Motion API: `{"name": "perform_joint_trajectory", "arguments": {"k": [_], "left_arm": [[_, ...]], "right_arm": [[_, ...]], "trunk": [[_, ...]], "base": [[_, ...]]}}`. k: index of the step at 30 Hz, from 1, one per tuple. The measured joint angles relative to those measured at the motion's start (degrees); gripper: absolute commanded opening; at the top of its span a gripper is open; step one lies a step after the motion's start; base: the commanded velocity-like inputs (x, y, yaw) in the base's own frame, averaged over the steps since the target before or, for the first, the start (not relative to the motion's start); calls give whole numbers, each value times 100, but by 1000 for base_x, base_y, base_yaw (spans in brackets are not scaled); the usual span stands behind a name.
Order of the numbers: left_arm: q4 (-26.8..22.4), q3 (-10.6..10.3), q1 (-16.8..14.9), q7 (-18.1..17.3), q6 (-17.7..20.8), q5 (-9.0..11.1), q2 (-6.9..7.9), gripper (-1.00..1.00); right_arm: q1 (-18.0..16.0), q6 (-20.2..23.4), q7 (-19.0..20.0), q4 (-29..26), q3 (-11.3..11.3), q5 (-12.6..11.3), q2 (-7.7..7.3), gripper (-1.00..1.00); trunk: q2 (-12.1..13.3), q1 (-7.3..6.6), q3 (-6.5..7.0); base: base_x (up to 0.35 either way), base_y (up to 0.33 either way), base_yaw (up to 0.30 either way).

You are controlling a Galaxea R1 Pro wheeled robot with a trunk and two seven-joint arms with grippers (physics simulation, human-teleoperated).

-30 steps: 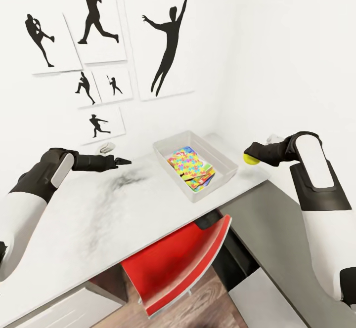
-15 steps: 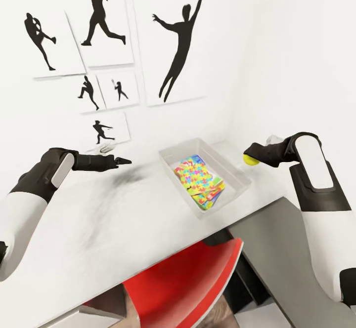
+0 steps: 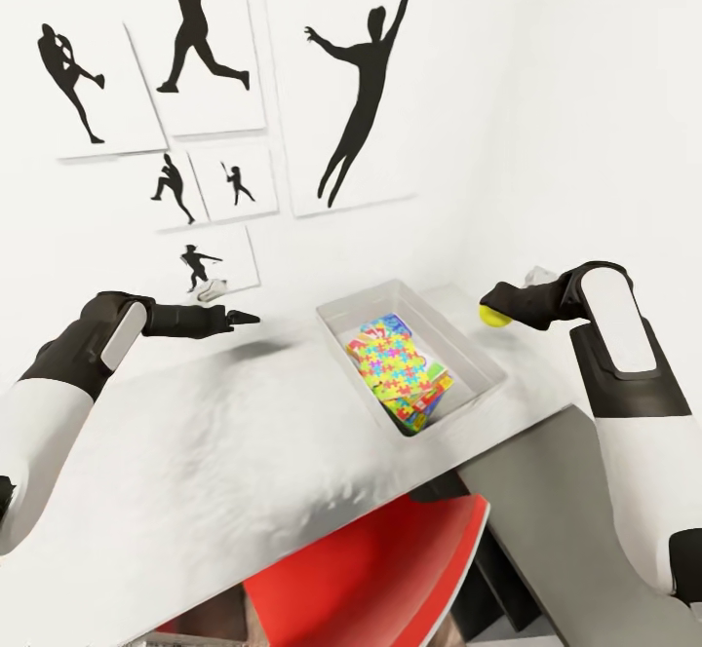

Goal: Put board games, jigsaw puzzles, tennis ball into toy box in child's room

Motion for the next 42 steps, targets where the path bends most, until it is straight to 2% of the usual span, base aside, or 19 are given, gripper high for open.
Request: {"name": "perform_joint_trajectory", "arguments": {"k": [32,35,40,41,42], "left_arm": [[2,-1,0,-8,-3,0,7,100],[2,-1,-1,-14,-3,-1,12,100],[2,-1,-1,-14,-3,0,12,100],[2,-1,-1,-15,-3,-1,14,100],[5,-1,-2,-10,-4,-8,25,100]], "right_arm": [[-2,17,-8,6,14,-2,22,-100],[-34,26,-9,107,216,-8,110,-100],[-35,30,-9,108,218,-1,110,-100],[-47,27,-9,155,272,-7,149,-100],[-275,16,-188,844,450,80,414,-100]], "trunk": [[0,0,-2],[0,0,-2],[0,0,-2],[0,0,-2],[1,0,-2]], "base": [[52,0,6],[0,0,0],[0,0,0],[0,0,0],[0,0,0]]}}
